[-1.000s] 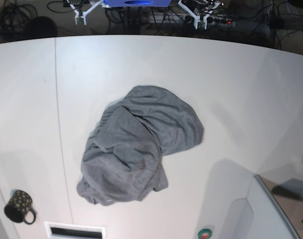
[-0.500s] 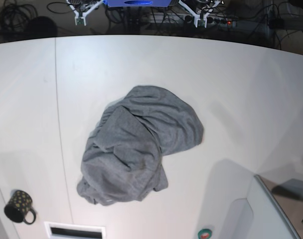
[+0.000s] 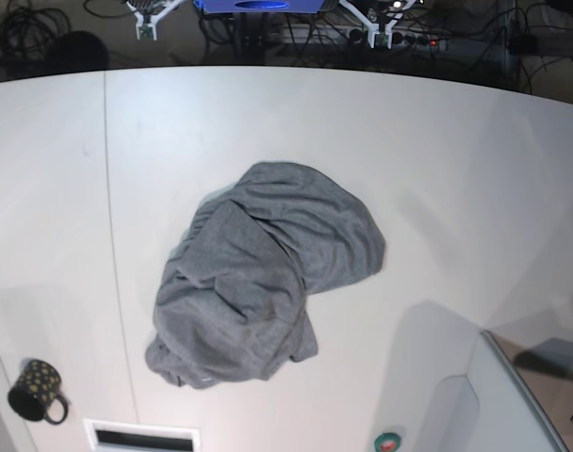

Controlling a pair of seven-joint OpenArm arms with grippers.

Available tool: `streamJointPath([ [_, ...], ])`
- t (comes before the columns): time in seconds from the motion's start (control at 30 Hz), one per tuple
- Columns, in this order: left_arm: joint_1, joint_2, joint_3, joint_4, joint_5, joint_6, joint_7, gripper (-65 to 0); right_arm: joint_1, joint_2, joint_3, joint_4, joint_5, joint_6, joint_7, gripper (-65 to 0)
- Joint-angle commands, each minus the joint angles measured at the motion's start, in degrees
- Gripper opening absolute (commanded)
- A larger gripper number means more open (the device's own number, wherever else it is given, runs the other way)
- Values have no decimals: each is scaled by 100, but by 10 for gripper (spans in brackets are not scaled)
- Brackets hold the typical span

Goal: Layout the t-shirt on the table in an organized manner, then fold the t-shirt properly

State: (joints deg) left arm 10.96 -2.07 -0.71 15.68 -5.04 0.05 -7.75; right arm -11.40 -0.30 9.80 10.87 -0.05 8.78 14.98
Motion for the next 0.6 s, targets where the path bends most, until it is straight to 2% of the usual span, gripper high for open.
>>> streamJointPath([
  [0.0,51,0,-4,1,-19,25,-21,-650,-60,8,18,7,10,-20,27,-644],
  [0.17,429,-185,-12,449,-2,25,-38,-650,-262,8,35,183,19,-20,27,-648],
  [0.27,930,-413,-4,1223,-19,25,-38,-650,-702,8,545,895,19,-20,-8,-648],
  [0.4,1669,-703,-12,2304,-19,25,-38,-650,-1432,-36,1354,2521,10,-12,-896,-648],
  [0.47,2012,-809,-12,2849,-19,25,-30,-650,-1854,-116,1486,3471,10,6,-1406,-648],
  [0.57,2574,-949,-12,3746,-28,25,-30,-650,-2469,-327,1503,4860,10,6,-1766,-648],
])
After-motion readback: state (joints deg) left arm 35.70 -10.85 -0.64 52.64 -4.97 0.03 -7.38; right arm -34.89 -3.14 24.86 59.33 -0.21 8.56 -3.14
